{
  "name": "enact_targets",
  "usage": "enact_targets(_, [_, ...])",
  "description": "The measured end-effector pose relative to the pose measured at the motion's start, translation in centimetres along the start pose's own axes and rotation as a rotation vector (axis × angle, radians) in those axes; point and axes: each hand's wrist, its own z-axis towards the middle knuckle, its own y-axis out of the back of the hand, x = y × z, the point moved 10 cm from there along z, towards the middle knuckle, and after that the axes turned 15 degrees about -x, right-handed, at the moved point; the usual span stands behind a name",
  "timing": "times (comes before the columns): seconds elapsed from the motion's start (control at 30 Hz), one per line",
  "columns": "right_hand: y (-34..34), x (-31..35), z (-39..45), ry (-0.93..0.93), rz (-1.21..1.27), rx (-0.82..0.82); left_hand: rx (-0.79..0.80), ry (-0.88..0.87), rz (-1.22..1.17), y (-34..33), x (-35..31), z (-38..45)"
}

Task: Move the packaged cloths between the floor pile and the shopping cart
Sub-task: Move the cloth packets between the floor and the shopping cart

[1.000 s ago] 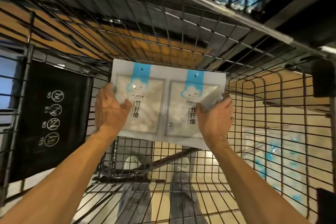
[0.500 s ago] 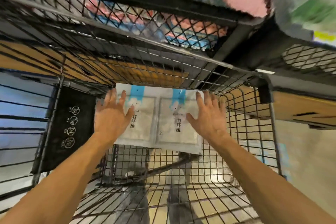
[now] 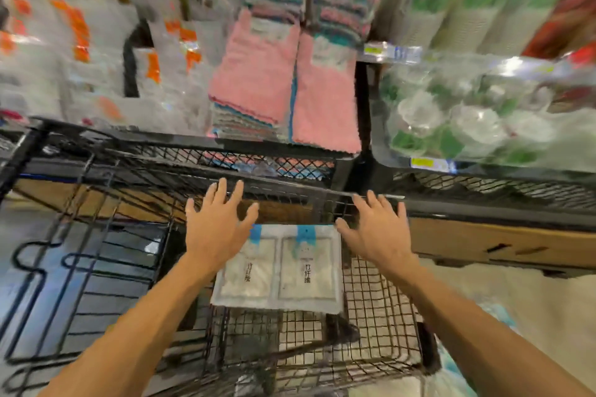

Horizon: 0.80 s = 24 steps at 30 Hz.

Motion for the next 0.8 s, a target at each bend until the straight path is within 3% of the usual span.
enact_targets(0.2, [10.7, 0.4, 1.3, 0.012, 0.082, -0.069, -0.016, 0.001, -0.045, 10.3, -3.9, 3.1])
enact_targets(0.5, [25.9, -2.0, -0.2, -0.01, 0.086, -0.167, -0.105, -0.147, -0.089, 25.4, -12.0, 5.1])
enact_targets(0.8, [37.5, -9.2, -5.6, -0.183, 0.021, -0.389, -0.188, -0.431, -0.211, 34.2, -21.7, 4.7])
